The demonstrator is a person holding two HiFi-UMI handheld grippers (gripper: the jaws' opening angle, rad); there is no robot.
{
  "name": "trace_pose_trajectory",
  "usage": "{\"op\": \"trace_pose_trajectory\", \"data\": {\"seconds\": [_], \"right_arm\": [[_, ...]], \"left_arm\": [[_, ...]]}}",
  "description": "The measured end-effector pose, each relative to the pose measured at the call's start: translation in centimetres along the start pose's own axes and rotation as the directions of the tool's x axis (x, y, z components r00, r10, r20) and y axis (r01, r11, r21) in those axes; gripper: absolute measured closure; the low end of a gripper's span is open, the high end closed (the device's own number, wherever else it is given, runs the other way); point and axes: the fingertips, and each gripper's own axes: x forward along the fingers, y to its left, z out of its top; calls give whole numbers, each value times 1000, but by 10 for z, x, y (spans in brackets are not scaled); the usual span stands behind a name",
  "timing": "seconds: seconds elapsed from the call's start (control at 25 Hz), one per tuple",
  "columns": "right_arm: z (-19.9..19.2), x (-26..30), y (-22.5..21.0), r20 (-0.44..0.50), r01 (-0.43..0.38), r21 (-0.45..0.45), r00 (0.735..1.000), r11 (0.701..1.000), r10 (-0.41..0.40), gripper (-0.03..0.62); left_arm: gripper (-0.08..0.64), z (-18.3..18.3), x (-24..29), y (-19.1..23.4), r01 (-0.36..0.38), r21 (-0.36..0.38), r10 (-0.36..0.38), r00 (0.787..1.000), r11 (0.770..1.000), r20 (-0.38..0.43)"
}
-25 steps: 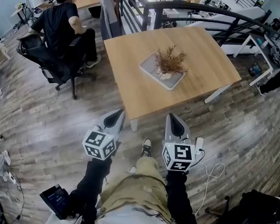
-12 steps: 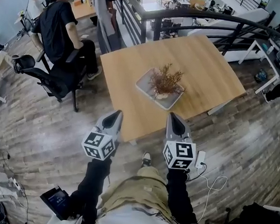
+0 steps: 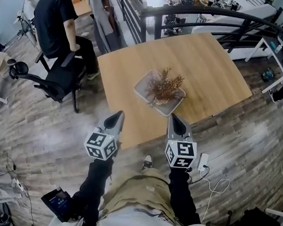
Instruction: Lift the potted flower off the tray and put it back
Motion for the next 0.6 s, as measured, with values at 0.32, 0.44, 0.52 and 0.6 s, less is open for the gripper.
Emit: {"op": "trace_pose_trajectory", "data": {"seconds": [0.32, 0.44, 0.52, 0.6], "right_arm": [[-53, 13, -13, -60, 16, -4, 998, 1000, -16, 588], [-86, 24, -17, -111, 37, -13, 993, 999, -38, 588], [-102, 38, -21, -132, 34, -34, 991, 999, -38, 588], [-117, 50, -29, -153, 32, -60, 987, 998, -41, 588]], "left_arm": [[558, -40, 7, 10, 2, -11, -3, 997, 1000, -74], [558, -61, 9, 19, 9, -25, -11, 995, 1000, -98], [558, -66, 13, 26, 9, -24, -11, 996, 1000, -89], [558, -72, 18, 26, 18, -14, -19, 996, 1000, -83]]}}
